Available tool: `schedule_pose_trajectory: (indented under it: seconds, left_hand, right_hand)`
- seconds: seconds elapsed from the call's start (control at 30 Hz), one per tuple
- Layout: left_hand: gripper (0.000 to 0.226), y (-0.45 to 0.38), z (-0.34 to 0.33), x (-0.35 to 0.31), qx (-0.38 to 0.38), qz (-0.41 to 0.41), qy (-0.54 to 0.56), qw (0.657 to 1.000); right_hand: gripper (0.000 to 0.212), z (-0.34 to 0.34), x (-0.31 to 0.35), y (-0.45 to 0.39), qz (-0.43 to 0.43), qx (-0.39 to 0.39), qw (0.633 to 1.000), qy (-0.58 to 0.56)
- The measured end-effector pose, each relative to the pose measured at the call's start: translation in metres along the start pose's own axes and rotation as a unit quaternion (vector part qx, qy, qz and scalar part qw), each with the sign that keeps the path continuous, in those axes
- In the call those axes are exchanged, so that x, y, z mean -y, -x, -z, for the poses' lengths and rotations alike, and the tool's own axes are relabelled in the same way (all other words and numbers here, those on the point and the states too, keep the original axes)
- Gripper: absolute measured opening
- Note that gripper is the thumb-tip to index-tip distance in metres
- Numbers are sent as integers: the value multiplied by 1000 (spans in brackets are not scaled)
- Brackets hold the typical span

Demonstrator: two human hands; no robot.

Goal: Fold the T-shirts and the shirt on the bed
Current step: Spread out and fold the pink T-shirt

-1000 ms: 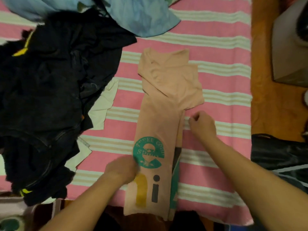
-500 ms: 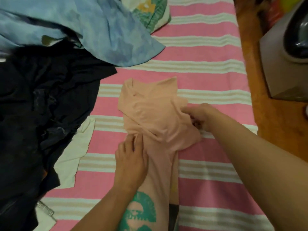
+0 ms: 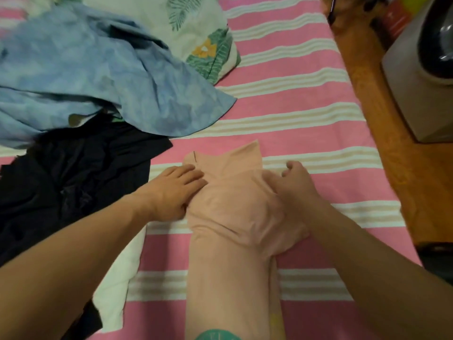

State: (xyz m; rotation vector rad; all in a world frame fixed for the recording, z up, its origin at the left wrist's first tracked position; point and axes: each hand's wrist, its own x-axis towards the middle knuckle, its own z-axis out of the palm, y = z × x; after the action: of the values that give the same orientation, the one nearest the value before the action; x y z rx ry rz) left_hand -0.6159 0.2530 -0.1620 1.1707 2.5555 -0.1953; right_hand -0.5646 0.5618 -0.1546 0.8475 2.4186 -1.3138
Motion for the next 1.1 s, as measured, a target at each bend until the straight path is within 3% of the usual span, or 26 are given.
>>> schedule_pose_trajectory:
  seconds: [0.03, 0.13, 0.17, 0.23, 0.3, 0.37, 0.5, 0.57, 0.73, 0.9, 0.93, 1.0, 1.07, 1.1]
  left_hand:
    - [76, -2, -1, 1, 5, -7, -3, 1000]
    - [78, -5, 0, 4, -9, -4, 9, 1000]
    - [76, -6, 1, 5, -20, 2, 17, 1000]
    - [64, -8, 2, 10, -37, 16, 38, 998]
    - [48, -15, 8, 17, -51, 28, 41, 997]
    - [47, -29, 18, 24, -55, 56, 66, 995]
    - [32, -60, 41, 39, -110, 177, 153, 966]
    - [18, -72, 44, 41, -91, 172, 119, 974]
    - [26, -80, 33, 4, -157, 154, 89, 971]
    - [28, -44, 15, -65, -282, 275, 154, 906]
    - [27, -34, 10, -78, -290, 270, 158, 904]
    - [34, -17, -6, -95, -254, 251, 149, 922]
    - [57, -10, -23, -103, -137, 257, 160, 943]
    - [66, -10, -31, -104, -80, 264, 162, 947]
  right_hand:
    - [81, -3, 6, -7, 14, 7, 1000, 18]
    - [29, -7, 17, -19, 45, 50, 987, 147]
    - [25, -5, 17, -19, 57, 56, 986, 145]
    - [29, 7, 15, -17, 62, 65, 995, 42]
    - [20, 25, 12, -10, 32, 50, 994, -88]
    - [18, 38, 6, -2, 13, 37, 990, -132]
    - [27, 40, -7, 2, 12, 9, 990, -137]
    - [30, 37, -10, 2, 15, -4, 992, -129]
    - [25, 31, -27, 1, 31, -132, 990, -43]
    - [22, 33, -29, 6, 56, -181, 982, -21]
    - [20, 32, -31, 5, 58, -175, 982, -45]
    - [31, 32, -32, 10, 30, -85, 984, -156]
    - [53, 35, -36, 14, -6, 49, 967, -249]
    - [53, 37, -38, 15, -14, 92, 960, -262]
